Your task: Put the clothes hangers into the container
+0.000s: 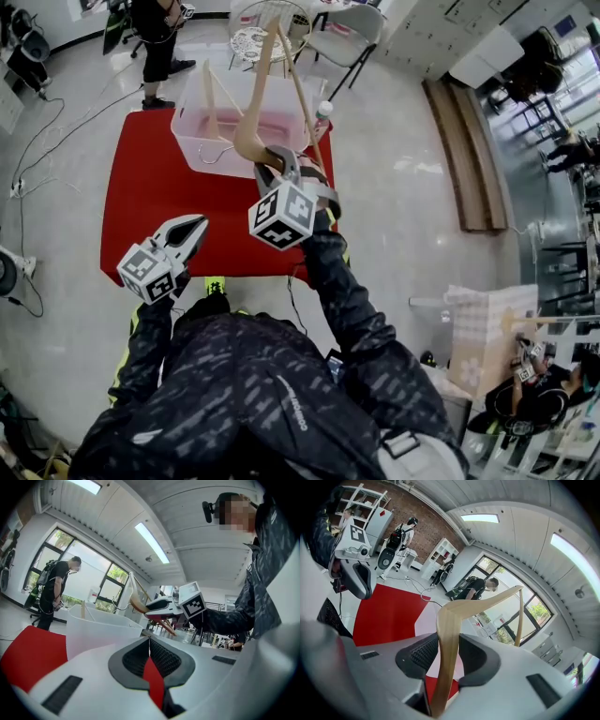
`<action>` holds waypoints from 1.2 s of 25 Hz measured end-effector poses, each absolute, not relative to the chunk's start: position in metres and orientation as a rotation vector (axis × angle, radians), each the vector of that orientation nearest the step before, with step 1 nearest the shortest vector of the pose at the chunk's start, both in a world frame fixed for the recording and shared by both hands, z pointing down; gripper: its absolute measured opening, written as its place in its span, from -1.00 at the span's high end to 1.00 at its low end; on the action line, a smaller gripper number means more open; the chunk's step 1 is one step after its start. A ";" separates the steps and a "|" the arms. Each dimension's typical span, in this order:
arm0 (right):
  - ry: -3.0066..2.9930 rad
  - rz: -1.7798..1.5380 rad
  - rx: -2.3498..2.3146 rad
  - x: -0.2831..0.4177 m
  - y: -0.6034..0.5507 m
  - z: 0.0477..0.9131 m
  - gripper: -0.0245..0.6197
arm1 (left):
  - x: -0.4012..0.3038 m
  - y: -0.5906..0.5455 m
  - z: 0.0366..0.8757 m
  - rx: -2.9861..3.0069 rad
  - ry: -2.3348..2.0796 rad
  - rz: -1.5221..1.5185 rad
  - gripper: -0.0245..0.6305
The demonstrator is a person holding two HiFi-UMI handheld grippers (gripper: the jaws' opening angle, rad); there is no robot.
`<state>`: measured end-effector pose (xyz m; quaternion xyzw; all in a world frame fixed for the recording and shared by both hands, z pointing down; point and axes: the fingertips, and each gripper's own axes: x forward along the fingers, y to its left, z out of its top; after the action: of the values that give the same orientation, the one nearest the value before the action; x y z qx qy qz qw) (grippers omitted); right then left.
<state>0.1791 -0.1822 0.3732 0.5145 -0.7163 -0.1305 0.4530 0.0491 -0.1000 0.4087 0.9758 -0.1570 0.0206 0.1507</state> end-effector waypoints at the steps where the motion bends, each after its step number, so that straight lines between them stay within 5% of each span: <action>1: -1.764 -0.314 1.272 0.181 -0.189 0.374 0.48 | 0.050 -0.107 0.408 2.806 -0.440 0.059 0.89; 30: -1.718 0.001 0.942 0.195 -0.379 0.476 0.48 | 0.013 -0.282 0.471 2.628 -0.430 0.116 0.89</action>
<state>0.1946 -0.3788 0.4757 0.3992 -0.7279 0.0003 0.5575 0.0131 -0.2823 0.4706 0.9581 -0.1566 0.0423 0.2360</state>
